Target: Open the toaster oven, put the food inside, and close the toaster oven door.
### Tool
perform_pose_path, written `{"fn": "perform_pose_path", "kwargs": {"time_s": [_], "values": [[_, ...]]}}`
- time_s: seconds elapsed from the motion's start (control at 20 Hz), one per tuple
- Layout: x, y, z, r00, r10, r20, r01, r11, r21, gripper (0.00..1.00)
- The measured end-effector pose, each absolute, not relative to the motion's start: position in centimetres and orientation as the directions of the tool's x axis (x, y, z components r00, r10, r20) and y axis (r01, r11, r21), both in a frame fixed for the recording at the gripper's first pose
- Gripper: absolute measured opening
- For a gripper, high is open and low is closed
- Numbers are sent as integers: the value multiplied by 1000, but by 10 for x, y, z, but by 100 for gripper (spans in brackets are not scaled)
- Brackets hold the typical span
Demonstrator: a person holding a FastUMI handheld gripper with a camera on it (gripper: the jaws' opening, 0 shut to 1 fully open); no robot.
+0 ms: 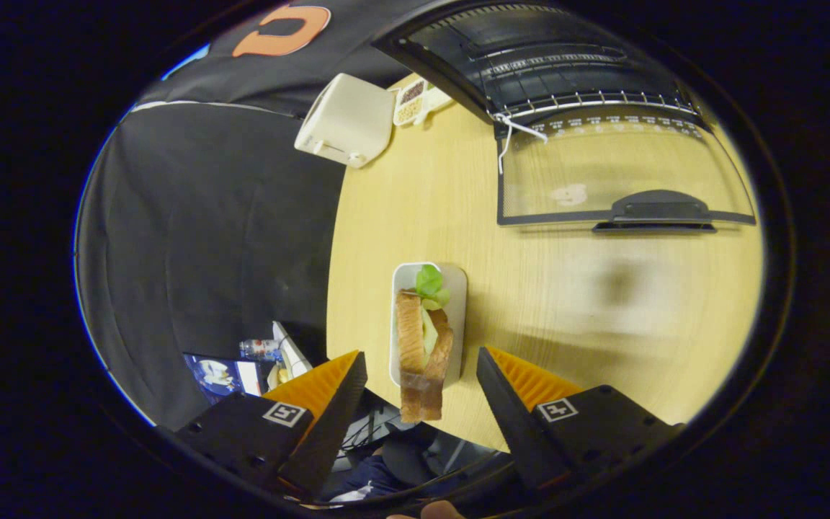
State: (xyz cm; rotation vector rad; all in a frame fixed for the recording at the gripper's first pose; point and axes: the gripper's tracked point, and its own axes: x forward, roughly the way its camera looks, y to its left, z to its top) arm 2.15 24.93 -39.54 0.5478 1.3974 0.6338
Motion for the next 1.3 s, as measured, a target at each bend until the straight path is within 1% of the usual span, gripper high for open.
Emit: {"fn": "perform_pose_path", "kwargs": {"time_s": [0.15,0.25,0.4,0.5,0.6,0.75,0.9,1.05,1.3], "values": [[21,258,-405,36,700,-713,-67,714,697,94],[21,260,-409,19,698,-716,-55,716,696,83],[22,262,-403,19,711,-703,-37,703,710,59],[19,261,-399,22,701,-713,-62,713,699,43],[18,257,-386,26,705,-709,-83,708,701,39],[18,253,-357,42,734,-678,-91,679,729,38],[20,239,-322,84,761,-643,-104,648,754,37],[20,219,-287,144,786,-601,-99,616,781,36],[32,170,-245,284,789,-544,-63,582,811,35]]}}
